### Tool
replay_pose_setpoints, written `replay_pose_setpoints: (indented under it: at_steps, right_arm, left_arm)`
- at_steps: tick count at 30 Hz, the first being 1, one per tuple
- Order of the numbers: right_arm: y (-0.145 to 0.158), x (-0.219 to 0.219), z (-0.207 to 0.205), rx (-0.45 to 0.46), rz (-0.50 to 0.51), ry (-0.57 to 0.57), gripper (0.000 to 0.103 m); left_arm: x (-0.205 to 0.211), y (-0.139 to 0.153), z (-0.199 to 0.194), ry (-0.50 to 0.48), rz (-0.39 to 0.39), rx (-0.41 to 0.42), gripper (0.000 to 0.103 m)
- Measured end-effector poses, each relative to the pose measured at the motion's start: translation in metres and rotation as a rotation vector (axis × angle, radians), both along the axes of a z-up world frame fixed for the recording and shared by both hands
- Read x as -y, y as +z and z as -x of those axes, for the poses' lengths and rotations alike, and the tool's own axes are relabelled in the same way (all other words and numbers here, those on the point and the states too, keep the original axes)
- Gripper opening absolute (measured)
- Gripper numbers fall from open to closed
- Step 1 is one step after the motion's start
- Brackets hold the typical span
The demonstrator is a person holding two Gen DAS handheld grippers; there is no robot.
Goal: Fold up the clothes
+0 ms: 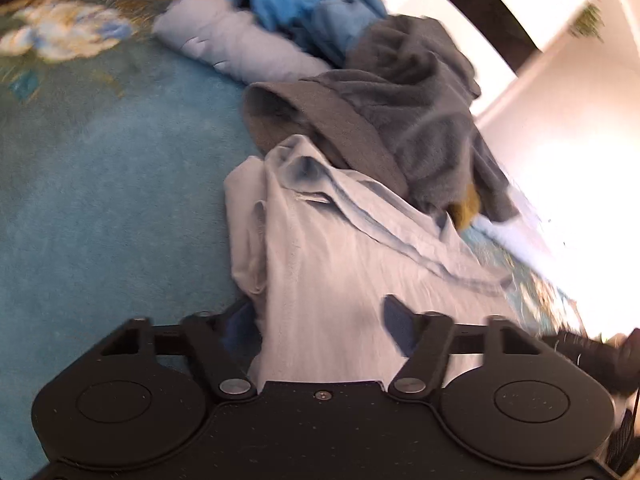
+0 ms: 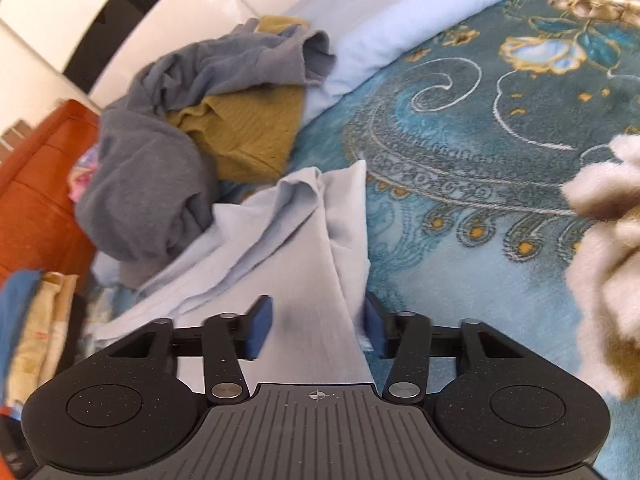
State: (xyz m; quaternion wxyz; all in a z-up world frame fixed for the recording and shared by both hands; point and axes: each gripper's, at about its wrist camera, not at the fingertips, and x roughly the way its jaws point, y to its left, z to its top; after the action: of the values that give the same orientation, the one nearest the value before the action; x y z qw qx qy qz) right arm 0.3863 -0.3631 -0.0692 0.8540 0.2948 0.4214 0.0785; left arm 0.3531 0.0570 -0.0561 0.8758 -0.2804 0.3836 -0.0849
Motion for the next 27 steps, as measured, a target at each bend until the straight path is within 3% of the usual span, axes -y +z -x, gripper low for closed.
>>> replay_pose_setpoints:
  at_steps: [2, 3, 9, 13, 17, 21, 24, 27]
  right_arm:
    - [0.002, -0.002, 0.001, -0.004, -0.014, 0.007, 0.014]
    - [0.004, -0.001, 0.003, -0.001, -0.030, 0.006, 0.012]
    - [0.029, -0.005, 0.024, 0.031, -0.042, 0.014, 0.010]
    - [0.041, -0.001, 0.059, 0.030, -0.041, 0.037, 0.010]
    - [0.039, 0.006, 0.106, 0.001, -0.050, 0.045, 0.010]
    - [0.021, 0.012, 0.130, -0.050, -0.063, 0.027, 0.010]
    - [0.014, 0.014, 0.135, -0.060, -0.079, 0.004, 0.013]
    - [0.025, 0.013, 0.138, -0.031, -0.014, 0.023, 0.015]
  left_arm:
    - [-0.003, 0.002, 0.002, 0.040, 0.010, -0.015, 0.014]
    - [-0.004, 0.004, 0.003, 0.045, 0.026, -0.013, 0.011]
    - [-0.006, 0.031, 0.030, 0.030, 0.031, 0.017, 0.009]
    - [-0.016, 0.039, 0.067, -0.019, 0.045, 0.009, 0.009]
    - [-0.024, 0.028, 0.111, -0.065, 0.045, -0.023, 0.010]
    - [-0.028, 0.008, 0.131, -0.054, 0.057, -0.078, 0.012]
    - [-0.028, 0.011, 0.134, -0.058, 0.033, -0.071, 0.015]
    - [-0.029, 0.029, 0.136, -0.084, -0.037, -0.017, 0.015]
